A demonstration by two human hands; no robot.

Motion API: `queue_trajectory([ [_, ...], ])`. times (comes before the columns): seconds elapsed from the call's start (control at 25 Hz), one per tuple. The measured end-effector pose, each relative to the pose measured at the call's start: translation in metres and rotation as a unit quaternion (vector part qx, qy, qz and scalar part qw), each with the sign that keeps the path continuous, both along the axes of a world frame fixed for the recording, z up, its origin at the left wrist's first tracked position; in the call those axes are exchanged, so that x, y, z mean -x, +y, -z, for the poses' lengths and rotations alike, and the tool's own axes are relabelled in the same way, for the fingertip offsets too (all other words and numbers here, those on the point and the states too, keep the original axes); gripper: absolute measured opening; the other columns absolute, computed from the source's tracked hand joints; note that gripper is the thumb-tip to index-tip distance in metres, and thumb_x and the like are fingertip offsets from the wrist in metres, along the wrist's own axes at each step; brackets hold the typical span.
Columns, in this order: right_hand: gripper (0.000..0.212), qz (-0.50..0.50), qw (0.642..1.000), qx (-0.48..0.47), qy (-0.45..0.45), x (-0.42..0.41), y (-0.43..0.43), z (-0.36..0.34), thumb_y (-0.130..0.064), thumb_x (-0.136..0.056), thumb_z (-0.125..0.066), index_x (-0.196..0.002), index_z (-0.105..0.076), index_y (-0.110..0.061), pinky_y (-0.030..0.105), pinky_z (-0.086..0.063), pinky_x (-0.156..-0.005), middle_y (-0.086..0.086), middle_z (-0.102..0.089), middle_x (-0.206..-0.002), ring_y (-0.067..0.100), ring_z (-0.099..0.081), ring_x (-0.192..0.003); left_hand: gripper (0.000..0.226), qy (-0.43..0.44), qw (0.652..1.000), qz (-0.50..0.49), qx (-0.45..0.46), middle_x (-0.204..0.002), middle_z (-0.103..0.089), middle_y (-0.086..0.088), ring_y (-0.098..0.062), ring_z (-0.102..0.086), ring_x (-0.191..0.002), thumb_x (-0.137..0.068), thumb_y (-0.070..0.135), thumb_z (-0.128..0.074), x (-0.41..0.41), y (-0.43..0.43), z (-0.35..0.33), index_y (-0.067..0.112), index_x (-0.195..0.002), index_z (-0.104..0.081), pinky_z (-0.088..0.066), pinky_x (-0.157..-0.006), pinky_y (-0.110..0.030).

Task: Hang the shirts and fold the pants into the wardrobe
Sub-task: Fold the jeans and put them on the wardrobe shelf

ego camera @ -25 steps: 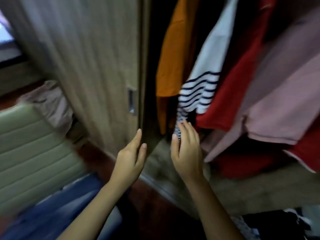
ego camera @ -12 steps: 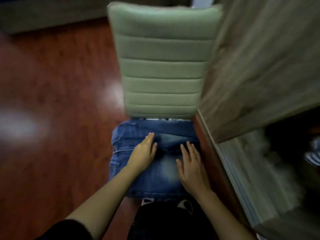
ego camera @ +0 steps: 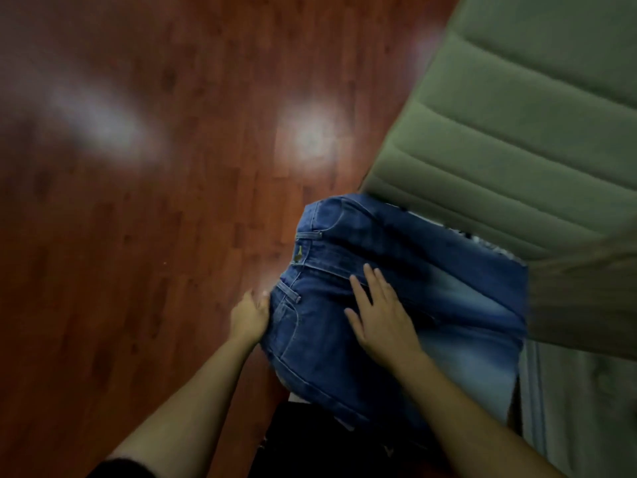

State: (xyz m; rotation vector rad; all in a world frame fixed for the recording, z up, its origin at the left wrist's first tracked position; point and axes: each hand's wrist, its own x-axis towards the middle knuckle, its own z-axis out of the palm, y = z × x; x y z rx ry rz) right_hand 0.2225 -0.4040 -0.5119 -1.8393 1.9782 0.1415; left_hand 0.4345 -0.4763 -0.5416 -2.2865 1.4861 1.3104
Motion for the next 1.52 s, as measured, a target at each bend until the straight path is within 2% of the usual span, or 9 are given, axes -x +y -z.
queue_trajectory([
  [0.16,0.061,-0.028,0.999,0.042,0.004,-0.002,-0.077,0.021,-0.044,-0.095,-0.031,-0.142,-0.036,-0.005,0.048,-0.034,-0.106,0.025,-0.023,-0.151,0.040,-0.026,-0.139,0.052,0.085,0.993,-0.062,-0.046,-0.132,-0.053,-0.013,-0.031,-0.048,-0.123,-0.100,0.040,-0.032,-0.013,0.009,0.027,0.002,-0.132,-0.047,-0.038,-0.095,-0.032],
  [0.28,0.065,0.006,1.000,-0.003,0.025,0.002,-0.133,0.027,-0.044,-0.099,-0.030,-0.150,-0.009,-0.010,0.042,-0.009,-0.117,0.018,0.005,-0.157,0.033,0.003,-0.145,0.041,0.190,0.974,-0.104,-0.063,-0.111,-0.064,-0.007,-0.018,-0.061,-0.094,-0.097,0.044,-0.038,-0.016,0.007,0.032,0.012,-0.107,-0.061,-0.047,-0.080,-0.027],
  [0.56,0.083,0.069,0.994,-0.022,0.083,0.008,-0.169,0.021,-0.043,-0.088,-0.058,-0.147,-0.013,-0.009,0.043,-0.027,-0.104,0.019,-0.029,-0.142,0.036,-0.030,-0.127,0.043,0.217,0.967,-0.098,-0.089,-0.041,-0.046,0.011,0.001,-0.043,-0.040,-0.084,0.045,-0.060,-0.043,0.005,0.022,0.020,-0.055,-0.040,-0.032,-0.055,-0.023],
  [0.68,0.064,0.059,0.994,-0.005,0.089,0.009,-0.169,0.009,-0.038,-0.085,-0.059,-0.139,-0.033,-0.015,0.042,-0.029,-0.099,0.013,-0.040,-0.133,0.032,-0.036,-0.122,0.042,0.247,0.961,-0.095,-0.082,-0.052,-0.041,0.011,0.003,-0.039,-0.041,-0.075,0.043,-0.070,-0.051,0.005,0.009,0.017,-0.065,-0.038,-0.032,-0.054,-0.021],
  [0.8,0.030,0.049,0.996,0.063,0.040,0.012,-0.164,-0.012,-0.028,-0.086,-0.053,-0.111,-0.057,-0.011,0.037,-0.032,-0.086,0.011,-0.048,-0.115,0.031,-0.043,-0.107,0.034,0.280,0.951,-0.114,-0.058,-0.079,-0.059,0.008,0.005,-0.062,-0.057,-0.080,0.025,-0.072,-0.049,0.002,-0.015,0.014,-0.099,-0.047,-0.045,-0.052,-0.010],
  [0.92,0.013,0.050,0.993,0.088,-0.060,0.017,-0.159,-0.046,-0.010,-0.082,-0.051,-0.095,-0.049,-0.006,0.033,-0.033,-0.067,0.017,-0.050,-0.107,0.036,-0.052,-0.092,0.037,0.314,0.944,-0.049,-0.086,-0.097,-0.070,0.004,0.002,-0.068,-0.082,-0.078,0.021,-0.075,-0.039,-0.002,-0.052,0.020,-0.110,-0.056,-0.048,-0.062,-0.006],
  [1.12,0.033,0.061,0.990,0.039,-0.122,0.045,-0.133,-0.135,-0.014,-0.079,-0.045,-0.111,-0.051,-0.019,0.040,-0.045,-0.075,0.019,-0.063,-0.108,0.039,-0.059,-0.096,0.013,0.328,0.943,0.014,-0.051,-0.071,-0.072,0.007,-0.005,-0.067,-0.064,-0.081,0.006,-0.070,-0.005,-0.001,-0.138,0.010,-0.091,-0.063,-0.050,-0.060,-0.016],
  [1.32,0.038,0.148,0.963,0.127,-0.185,0.109,-0.082,-0.237,-0.048,-0.076,-0.054,-0.106,-0.054,-0.026,0.034,-0.049,-0.072,0.007,-0.068,-0.088,0.031,-0.063,-0.083,0.027,0.370,0.923,0.097,-0.034,-0.100,-0.073,-0.009,-0.023,-0.070,-0.092,-0.079,0.001,-0.070,0.056,-0.005,-0.257,0.005,-0.105,-0.063,-0.056,-0.082,-0.035],
  [1.52,0.042,0.153,0.948,0.217,-0.176,0.177,-0.025,-0.352,-0.043,-0.089,-0.056,-0.124,-0.047,-0.024,0.042,-0.052,-0.076,0.010,-0.070,-0.097,0.029,-0.065,-0.087,0.044,0.367,0.878,0.308,0.002,-0.111,-0.060,0.013,0.001,-0.060,-0.100,-0.078,0.001,-0.069,0.133,0.017,-0.384,0.025,-0.112,-0.053,-0.048,-0.088,-0.015],
])
